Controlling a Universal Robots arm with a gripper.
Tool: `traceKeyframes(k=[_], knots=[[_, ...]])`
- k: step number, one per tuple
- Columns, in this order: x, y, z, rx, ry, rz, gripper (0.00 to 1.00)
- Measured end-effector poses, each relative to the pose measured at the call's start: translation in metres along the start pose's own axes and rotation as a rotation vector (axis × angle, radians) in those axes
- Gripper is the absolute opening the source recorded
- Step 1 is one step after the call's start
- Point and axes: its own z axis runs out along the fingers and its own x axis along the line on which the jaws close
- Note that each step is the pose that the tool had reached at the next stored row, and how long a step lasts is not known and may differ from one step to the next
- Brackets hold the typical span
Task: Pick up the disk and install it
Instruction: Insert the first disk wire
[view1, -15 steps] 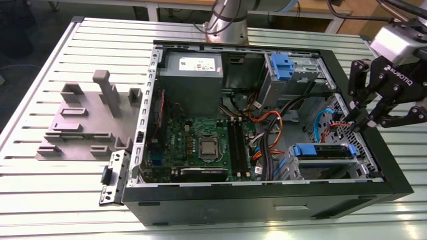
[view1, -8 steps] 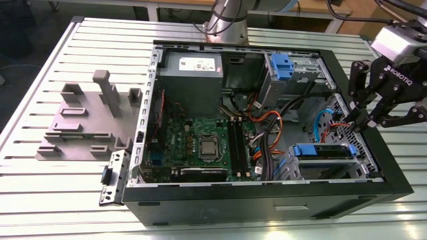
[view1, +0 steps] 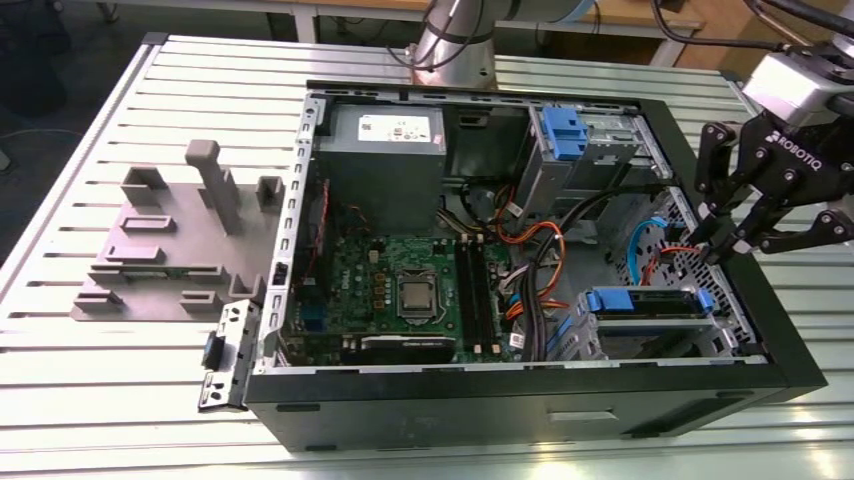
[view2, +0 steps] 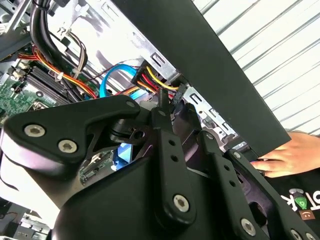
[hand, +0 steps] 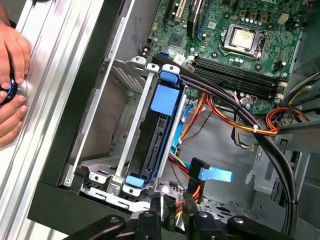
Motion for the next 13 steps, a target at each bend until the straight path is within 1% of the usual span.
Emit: traceKeyframes(k=[1, 3, 6, 7, 8, 11, 12, 13], knots=[[-0.0002, -0.0013, -0.0003, -0.0045, 0.0041, 0.000, 0.31], [-0.0011, -0.0030, -0.0005, -0.0163, 0.0224, 0.001, 0.31], [-0.0024, -0.0038, -0.0001, -0.0283, 0.0426, 0.002, 0.31], [-0.0028, -0.0039, 0.0001, -0.0312, 0.0470, 0.001, 0.31], [-0.0030, -0.0040, 0.0001, -0.0328, 0.0491, 0.000, 0.31], [-0.0033, -0.0044, 0.0002, -0.0347, 0.0521, -0.001, 0.31], [-0.0035, -0.0045, 0.0000, -0.0358, 0.0555, -0.001, 0.31], [-0.0037, -0.0048, -0.0001, -0.0376, 0.0612, 0.000, 0.31]])
